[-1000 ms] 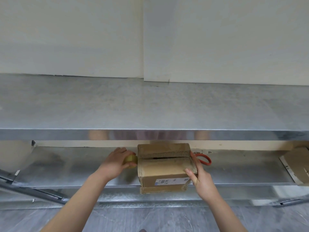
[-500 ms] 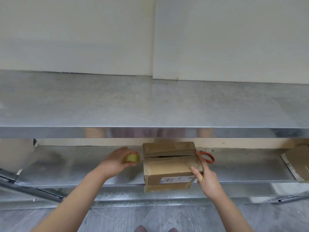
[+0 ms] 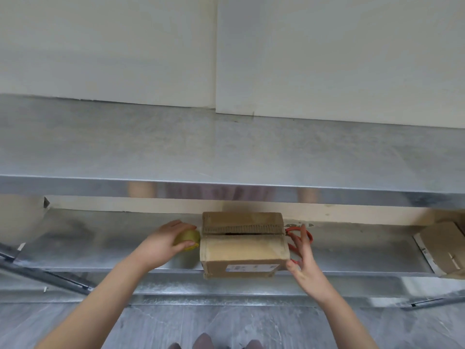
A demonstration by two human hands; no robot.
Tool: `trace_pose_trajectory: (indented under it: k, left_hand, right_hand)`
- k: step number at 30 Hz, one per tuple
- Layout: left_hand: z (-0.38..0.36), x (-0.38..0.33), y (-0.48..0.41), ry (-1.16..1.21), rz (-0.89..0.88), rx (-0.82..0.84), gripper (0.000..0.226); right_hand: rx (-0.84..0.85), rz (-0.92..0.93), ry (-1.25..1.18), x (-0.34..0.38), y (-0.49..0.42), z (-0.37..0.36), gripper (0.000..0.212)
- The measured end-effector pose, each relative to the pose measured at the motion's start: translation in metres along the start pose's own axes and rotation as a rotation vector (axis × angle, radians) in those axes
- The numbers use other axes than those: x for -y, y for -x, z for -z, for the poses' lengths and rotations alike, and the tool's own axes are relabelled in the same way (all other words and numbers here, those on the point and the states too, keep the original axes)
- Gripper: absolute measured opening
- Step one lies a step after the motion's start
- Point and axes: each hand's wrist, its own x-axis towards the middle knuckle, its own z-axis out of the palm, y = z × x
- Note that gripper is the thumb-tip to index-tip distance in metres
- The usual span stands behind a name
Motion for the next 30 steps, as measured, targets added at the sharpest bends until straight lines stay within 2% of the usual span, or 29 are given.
trace_pose_trajectory:
  k: [2,4,6,8,10,12,16,20,22,24,26,30]
  left_hand:
    - [-0.001,-0.003,0.001,0.010,0.023,-0.016,0.043]
    - [-0.001,-0.007,0.003,0.009,0.055,-0.018,0.045]
    - [0.000,-0.009,0.005,0.004,0.093,-0.023,0.046]
    - [0.001,-0.013,0.007,0.002,0.117,-0.035,0.048]
    - [0.000,-0.019,0.009,0.029,0.113,-0.071,0.045]
    - [-0.003,-0.025,0.010,0.038,0.106,-0.099,0.041]
    - [-0.008,-0.032,0.014,0.026,0.121,-0.119,0.040]
    - [-0.007,-0.035,0.016,0.022,0.141,-0.108,0.038]
    - [-0.005,-0.034,0.016,0.026,0.149,-0.099,0.038]
    - [-0.001,-0.032,0.014,0.027,0.143,-0.093,0.038]
    - [0.001,-0.028,0.011,0.033,0.125,-0.075,0.038]
    - [0.001,-0.020,0.008,0.035,0.064,-0.021,0.037]
  right_hand:
    - [-0.002,-0.033,0.075,-0.016,0.002,0.018,0.099]
    - [-0.101,-0.081,0.209,-0.035,-0.001,0.034,0.094]
    - [-0.234,-0.125,0.405,-0.053,-0.012,0.041,0.072]
    - [-0.217,-0.143,0.620,-0.064,-0.027,0.042,0.056]
    - [-0.159,-0.072,0.820,-0.068,-0.040,0.039,0.050]
    - [-0.162,-0.068,0.913,-0.067,-0.048,0.034,0.047]
    - [-0.231,-0.078,0.999,-0.068,-0.055,0.025,0.035]
    - [-0.120,-0.161,1.207,-0.060,-0.061,0.023,0.028]
    - [-0.160,-0.133,1.191,-0.054,-0.058,0.020,0.020]
    - [-0.162,-0.232,1.200,-0.050,-0.047,0.024,0.014]
    - [-0.183,-0.348,1.188,-0.050,-0.027,0.030,0.018]
    - [-0.299,-0.423,1.123,-0.032,0.030,0.028,0.029]
